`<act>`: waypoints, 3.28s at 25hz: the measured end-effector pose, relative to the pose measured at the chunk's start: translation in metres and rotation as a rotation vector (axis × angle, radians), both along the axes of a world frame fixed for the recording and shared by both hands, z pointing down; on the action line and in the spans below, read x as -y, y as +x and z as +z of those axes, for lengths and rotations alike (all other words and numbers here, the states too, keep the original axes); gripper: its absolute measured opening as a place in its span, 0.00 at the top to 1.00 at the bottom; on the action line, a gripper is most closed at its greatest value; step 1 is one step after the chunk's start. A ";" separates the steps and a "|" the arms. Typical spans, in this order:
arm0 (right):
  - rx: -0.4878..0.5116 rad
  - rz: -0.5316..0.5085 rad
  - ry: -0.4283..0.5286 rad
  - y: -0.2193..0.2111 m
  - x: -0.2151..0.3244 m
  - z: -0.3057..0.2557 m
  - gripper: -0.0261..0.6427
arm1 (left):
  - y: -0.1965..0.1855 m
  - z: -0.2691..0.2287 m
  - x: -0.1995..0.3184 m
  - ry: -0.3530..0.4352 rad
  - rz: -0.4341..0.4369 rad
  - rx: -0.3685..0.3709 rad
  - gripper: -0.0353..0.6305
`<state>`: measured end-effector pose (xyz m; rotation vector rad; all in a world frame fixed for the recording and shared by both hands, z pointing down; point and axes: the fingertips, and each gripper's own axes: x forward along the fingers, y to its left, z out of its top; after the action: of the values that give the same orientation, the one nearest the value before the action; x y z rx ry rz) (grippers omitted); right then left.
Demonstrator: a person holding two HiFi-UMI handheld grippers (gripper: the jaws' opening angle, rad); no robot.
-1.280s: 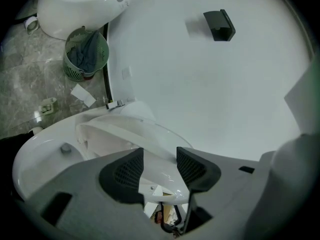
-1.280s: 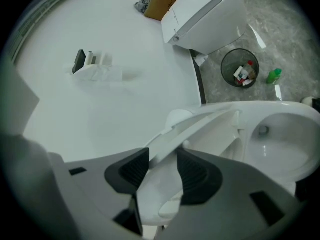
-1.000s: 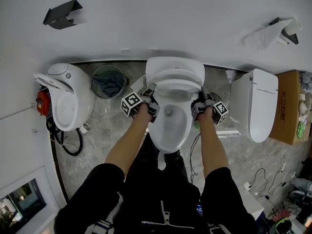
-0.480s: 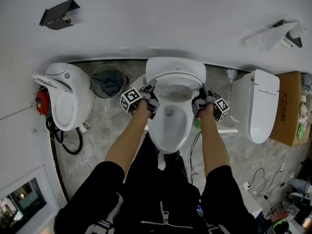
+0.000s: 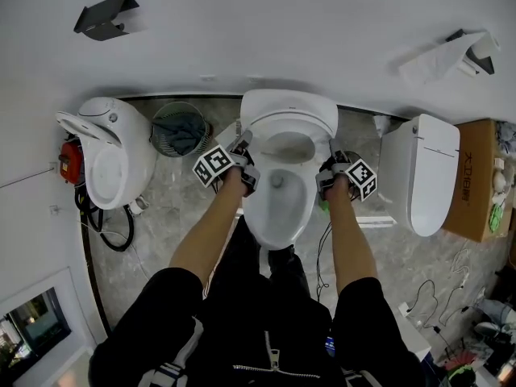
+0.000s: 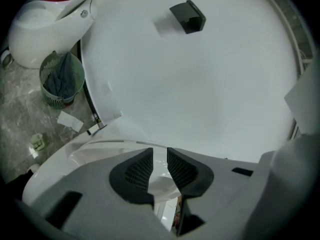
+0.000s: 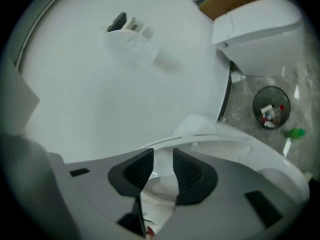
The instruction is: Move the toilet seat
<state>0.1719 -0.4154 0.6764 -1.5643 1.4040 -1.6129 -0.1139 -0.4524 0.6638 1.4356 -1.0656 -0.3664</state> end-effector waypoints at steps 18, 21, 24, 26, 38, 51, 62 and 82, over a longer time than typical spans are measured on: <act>-0.328 -0.338 0.295 -0.013 -0.116 -0.139 0.96 | 0.045 -0.145 -0.136 0.449 0.241 0.468 0.94; -0.404 -0.385 0.353 -0.016 -0.137 -0.164 0.96 | 0.056 -0.168 -0.166 0.530 0.297 0.551 0.94; -0.504 -0.427 0.413 -0.024 -0.159 -0.191 0.96 | 0.061 -0.185 -0.194 0.584 0.342 0.621 0.94; -0.558 -0.448 0.446 -0.031 -0.172 -0.208 0.96 | 0.060 -0.196 -0.210 0.618 0.366 0.660 0.94; -1.015 -0.475 0.629 -0.068 -0.244 -0.297 0.96 | 0.037 -0.253 -0.266 0.825 0.428 0.859 0.94; -1.066 -0.458 0.629 -0.091 -0.283 -0.298 0.96 | 0.022 -0.273 -0.294 0.911 0.449 0.906 0.94; -1.068 -0.466 0.619 -0.108 -0.284 -0.294 0.96 | 0.011 -0.267 -0.291 0.910 0.454 0.893 0.94; -1.070 -0.462 0.614 -0.109 -0.283 -0.291 0.96 | 0.009 -0.270 -0.289 0.930 0.451 0.894 0.94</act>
<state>0.0624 -0.1322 0.3851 -1.8108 2.6164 -0.2803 -0.1054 -0.1637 0.3943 2.7637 -1.2573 0.1915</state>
